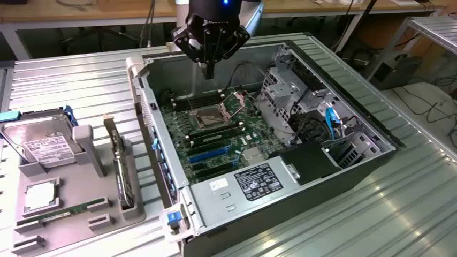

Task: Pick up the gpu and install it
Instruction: 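Reach for the gpu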

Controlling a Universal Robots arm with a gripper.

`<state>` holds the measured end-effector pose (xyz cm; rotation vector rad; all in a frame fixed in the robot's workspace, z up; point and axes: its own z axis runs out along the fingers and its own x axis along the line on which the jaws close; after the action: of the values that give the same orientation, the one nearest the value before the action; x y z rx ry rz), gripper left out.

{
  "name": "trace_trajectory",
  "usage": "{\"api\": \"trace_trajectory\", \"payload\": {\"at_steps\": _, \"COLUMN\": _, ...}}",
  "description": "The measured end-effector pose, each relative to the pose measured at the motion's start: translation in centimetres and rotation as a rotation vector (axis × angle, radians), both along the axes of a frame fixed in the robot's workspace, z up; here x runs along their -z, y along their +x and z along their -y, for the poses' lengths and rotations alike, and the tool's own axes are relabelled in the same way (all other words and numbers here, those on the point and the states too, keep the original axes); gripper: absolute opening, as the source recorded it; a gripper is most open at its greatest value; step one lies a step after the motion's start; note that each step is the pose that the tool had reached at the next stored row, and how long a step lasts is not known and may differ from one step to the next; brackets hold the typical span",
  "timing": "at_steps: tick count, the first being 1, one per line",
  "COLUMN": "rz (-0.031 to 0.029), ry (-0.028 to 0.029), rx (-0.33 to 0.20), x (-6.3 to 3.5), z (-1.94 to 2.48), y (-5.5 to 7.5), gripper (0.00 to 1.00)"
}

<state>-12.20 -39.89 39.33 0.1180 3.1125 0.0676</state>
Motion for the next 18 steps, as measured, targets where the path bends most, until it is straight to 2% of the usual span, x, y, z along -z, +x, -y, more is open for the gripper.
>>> {"api": "trace_trajectory", "payload": {"at_steps": 10, "rz": 0.0, "ry": -0.0001, "rx": 0.0, "x": -0.01, "z": 0.02, "y": -0.1, "gripper": 0.11}}
{"api": "trace_trajectory", "payload": {"at_steps": 13, "rz": 0.0001, "ry": -0.0002, "rx": 0.0, "x": 0.0, "z": 0.44, "y": -0.8, "gripper": 0.11}}
{"api": "trace_trajectory", "payload": {"at_steps": 18, "rz": 0.0012, "ry": -0.0004, "rx": 0.0, "x": 0.0, "z": 1.38, "y": -2.4, "gripper": 0.11}}
